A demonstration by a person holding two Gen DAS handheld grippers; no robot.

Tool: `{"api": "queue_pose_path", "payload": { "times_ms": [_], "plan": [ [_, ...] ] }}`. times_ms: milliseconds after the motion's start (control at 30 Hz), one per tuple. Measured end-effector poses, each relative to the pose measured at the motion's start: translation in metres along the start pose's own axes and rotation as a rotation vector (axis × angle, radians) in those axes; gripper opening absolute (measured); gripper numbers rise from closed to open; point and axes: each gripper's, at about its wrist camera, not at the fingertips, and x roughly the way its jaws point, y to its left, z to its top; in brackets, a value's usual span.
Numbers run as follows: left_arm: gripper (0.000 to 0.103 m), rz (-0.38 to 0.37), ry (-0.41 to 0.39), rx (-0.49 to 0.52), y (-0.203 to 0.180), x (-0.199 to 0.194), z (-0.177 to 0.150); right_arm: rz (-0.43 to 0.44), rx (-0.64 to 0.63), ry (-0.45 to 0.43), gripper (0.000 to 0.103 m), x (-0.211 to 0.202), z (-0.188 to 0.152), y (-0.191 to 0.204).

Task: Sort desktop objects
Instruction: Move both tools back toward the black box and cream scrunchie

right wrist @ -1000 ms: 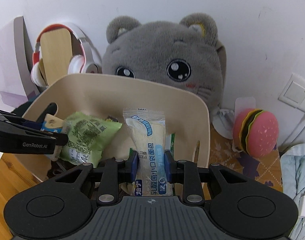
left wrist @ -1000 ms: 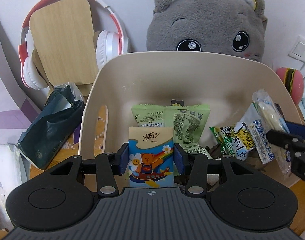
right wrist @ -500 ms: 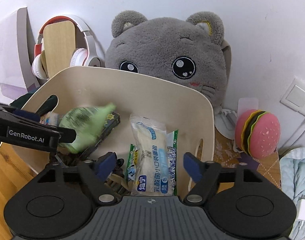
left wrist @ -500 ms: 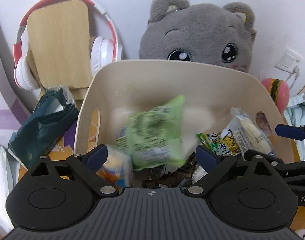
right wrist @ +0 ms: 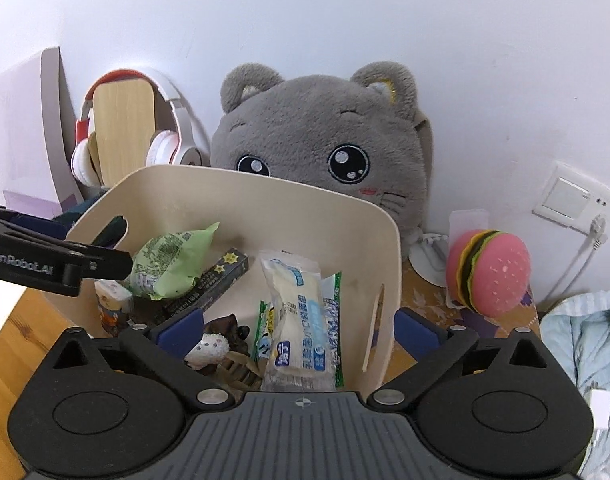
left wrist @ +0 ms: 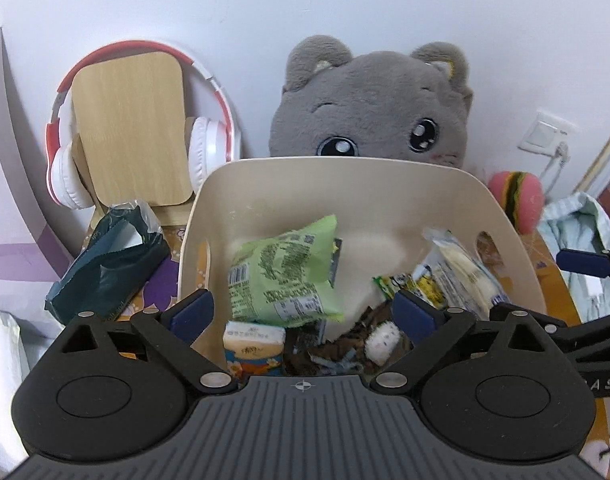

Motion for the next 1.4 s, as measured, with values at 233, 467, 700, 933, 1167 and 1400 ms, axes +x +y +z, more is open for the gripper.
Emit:
{"api": "queue_pose_path", "payload": {
  "times_ms": [233,467,700,933,1167,1400],
  "plan": [
    [0.098,-0.026,0.019,0.047,-0.007,-0.020,-0.029,0.001,0.032,-0.007,0.103,-0.022,-0.022,-0.001],
    [0.098,-0.045,0.074,0.091,-0.014,-0.024,-0.061,0.011,0.063,0.006,0.103,-0.034,-0.048,-0.002],
    [0.098,-0.061,0.126,0.120,-0.024,-0.023,-0.090,-0.004,0.032,0.059,0.103,-0.039,-0.082,0.007],
    [0.098,-0.074,0.160,0.157,-0.033,-0.016,-0.110,0.003,0.020,0.108,0.103,-0.041,-0.112,0.011],
    [0.098,-0.084,0.203,0.176,-0.040,-0.003,-0.122,0.052,-0.048,0.180,0.103,-0.034,-0.139,0.024],
    [0.098,-0.078,0.250,0.184,-0.044,0.013,-0.130,0.071,-0.064,0.233,0.103,-0.021,-0.157,0.035]
  ]
}}
